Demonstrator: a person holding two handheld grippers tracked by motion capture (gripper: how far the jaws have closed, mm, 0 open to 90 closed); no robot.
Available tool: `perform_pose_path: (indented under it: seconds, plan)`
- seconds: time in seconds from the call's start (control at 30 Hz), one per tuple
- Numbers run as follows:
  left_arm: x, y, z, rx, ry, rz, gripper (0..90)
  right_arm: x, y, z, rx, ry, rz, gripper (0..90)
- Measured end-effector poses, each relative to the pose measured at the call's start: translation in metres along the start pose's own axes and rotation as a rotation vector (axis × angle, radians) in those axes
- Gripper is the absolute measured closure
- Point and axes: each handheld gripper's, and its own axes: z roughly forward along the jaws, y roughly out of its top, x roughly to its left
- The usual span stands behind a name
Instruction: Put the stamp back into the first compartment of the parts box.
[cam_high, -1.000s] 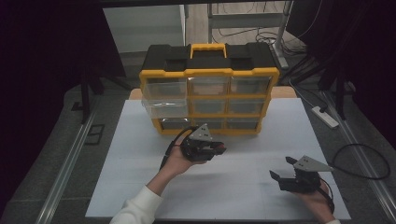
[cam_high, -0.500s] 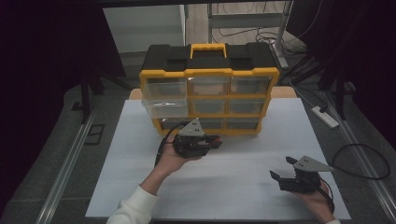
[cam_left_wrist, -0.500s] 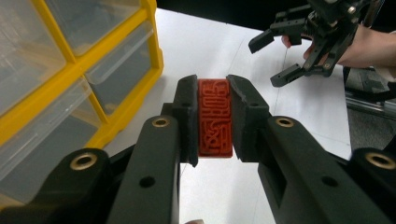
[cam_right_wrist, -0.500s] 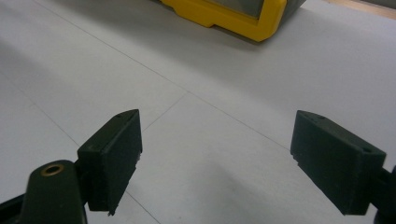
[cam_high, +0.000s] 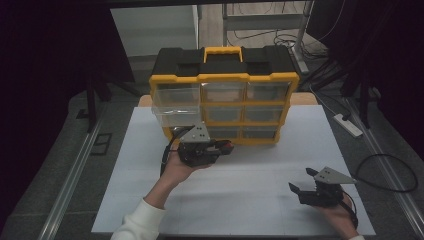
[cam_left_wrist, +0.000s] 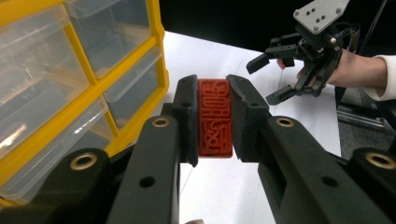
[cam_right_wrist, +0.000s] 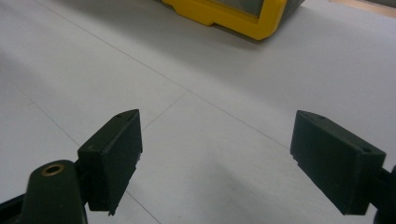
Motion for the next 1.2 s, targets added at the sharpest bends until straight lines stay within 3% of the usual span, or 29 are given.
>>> perform_pose_path:
  seconds: [0.97, 1.2]
  plan:
    - [0.003, 0.01, -0.039, -0.106, 0.053, -0.007, 74.0, 0.0, 0.0, 0.0, 0.002, -0.001, -0.001, 17.9]
    - [-0.002, 0.016, -0.045, -0.128, 0.067, -0.004, 74.0, 0.0, 0.0, 0.0, -0.003, -0.002, 0.005, 17.9]
